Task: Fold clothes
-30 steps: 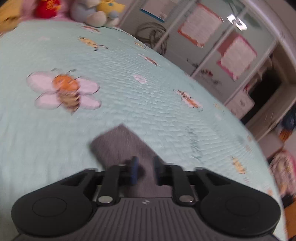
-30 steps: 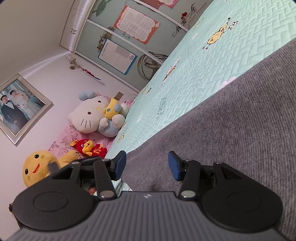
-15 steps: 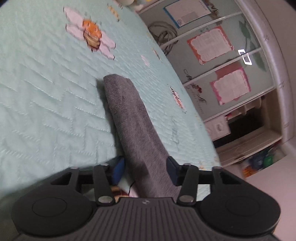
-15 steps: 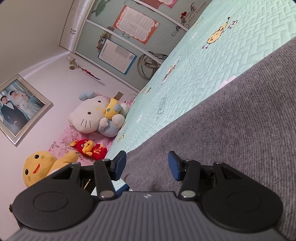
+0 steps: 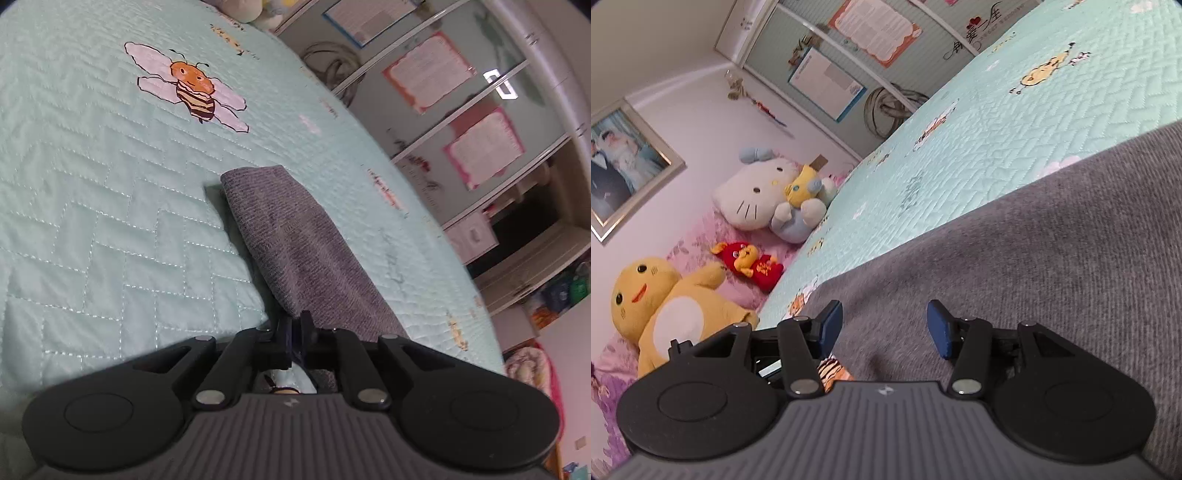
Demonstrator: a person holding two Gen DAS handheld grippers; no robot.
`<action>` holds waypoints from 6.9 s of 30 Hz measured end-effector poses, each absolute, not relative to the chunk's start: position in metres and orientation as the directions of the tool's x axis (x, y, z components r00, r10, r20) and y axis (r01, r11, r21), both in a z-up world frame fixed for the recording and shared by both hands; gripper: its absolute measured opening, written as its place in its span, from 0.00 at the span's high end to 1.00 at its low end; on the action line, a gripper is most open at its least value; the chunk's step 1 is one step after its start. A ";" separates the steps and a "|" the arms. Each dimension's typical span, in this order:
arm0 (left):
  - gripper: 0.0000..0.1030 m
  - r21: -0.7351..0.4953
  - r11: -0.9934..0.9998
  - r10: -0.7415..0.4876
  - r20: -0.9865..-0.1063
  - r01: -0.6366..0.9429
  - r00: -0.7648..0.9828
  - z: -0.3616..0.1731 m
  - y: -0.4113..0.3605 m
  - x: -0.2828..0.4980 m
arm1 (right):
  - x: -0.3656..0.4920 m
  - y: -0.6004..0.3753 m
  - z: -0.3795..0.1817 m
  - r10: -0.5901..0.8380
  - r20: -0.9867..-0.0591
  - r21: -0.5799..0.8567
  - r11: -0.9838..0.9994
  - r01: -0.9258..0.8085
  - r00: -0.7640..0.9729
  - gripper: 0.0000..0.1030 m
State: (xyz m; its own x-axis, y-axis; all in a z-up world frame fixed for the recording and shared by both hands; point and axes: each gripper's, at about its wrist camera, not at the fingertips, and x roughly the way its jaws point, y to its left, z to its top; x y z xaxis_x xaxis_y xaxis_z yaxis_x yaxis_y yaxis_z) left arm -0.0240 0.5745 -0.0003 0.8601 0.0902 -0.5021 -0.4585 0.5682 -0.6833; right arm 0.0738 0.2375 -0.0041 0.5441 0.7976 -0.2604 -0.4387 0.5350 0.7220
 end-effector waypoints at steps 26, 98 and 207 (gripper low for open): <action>0.94 -0.701 0.704 -0.309 -0.448 -0.115 0.839 -0.019 0.436 0.008 | 0.199 0.218 0.039 0.718 -0.643 0.375 0.600 -0.706 0.269 0.49; 0.94 -0.744 0.655 -0.284 -0.405 -0.133 0.869 -0.025 0.444 0.001 | 0.077 0.224 0.051 0.603 -0.528 -0.257 0.558 -0.789 0.599 0.63; 0.76 -0.811 0.528 -0.068 -0.337 -0.253 0.939 -0.011 0.449 -0.031 | 0.102 0.406 0.066 0.700 -0.568 -0.287 0.324 -0.902 0.432 0.98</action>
State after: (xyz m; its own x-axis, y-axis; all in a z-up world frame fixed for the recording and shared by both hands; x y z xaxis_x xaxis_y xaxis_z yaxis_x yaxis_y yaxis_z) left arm -0.0306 0.4490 -0.0112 0.9390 -0.0680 -0.3370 -0.2528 0.5279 -0.8108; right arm 0.1020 0.4063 0.0655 0.4323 0.7002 -0.5682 -0.9016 0.3239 -0.2868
